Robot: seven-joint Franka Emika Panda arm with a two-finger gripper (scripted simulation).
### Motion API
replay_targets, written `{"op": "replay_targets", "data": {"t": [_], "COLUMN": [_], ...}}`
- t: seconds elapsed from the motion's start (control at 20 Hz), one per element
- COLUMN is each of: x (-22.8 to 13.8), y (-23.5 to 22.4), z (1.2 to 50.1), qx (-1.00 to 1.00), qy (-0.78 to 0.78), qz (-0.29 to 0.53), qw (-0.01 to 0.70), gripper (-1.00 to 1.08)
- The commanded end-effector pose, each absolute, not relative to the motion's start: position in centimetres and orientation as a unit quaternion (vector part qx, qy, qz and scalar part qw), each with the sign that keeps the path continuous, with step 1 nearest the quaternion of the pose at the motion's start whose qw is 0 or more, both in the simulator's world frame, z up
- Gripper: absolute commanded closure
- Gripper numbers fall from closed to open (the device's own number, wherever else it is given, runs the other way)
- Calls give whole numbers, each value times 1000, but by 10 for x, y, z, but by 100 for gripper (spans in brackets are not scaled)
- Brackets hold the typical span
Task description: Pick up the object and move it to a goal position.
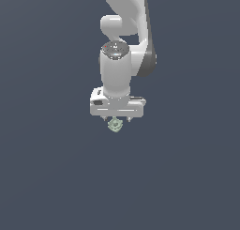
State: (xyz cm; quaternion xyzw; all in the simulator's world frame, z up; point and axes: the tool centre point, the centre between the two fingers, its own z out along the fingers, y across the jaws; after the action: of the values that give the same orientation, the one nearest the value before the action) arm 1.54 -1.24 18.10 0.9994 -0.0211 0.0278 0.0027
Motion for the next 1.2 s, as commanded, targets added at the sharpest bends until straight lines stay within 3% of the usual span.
{"op": "replay_targets", "data": {"t": [0.0, 0.5, 1.15], "x": [15, 24, 15], "y": [-12, -7, -9], "z": [181, 199, 181], "qx": [999, 999, 998], "qy": [-21, -14, -56], "qz": [28, 39, 32], "qw": [3, 0, -2], "gripper": [-92, -92, -92]}}
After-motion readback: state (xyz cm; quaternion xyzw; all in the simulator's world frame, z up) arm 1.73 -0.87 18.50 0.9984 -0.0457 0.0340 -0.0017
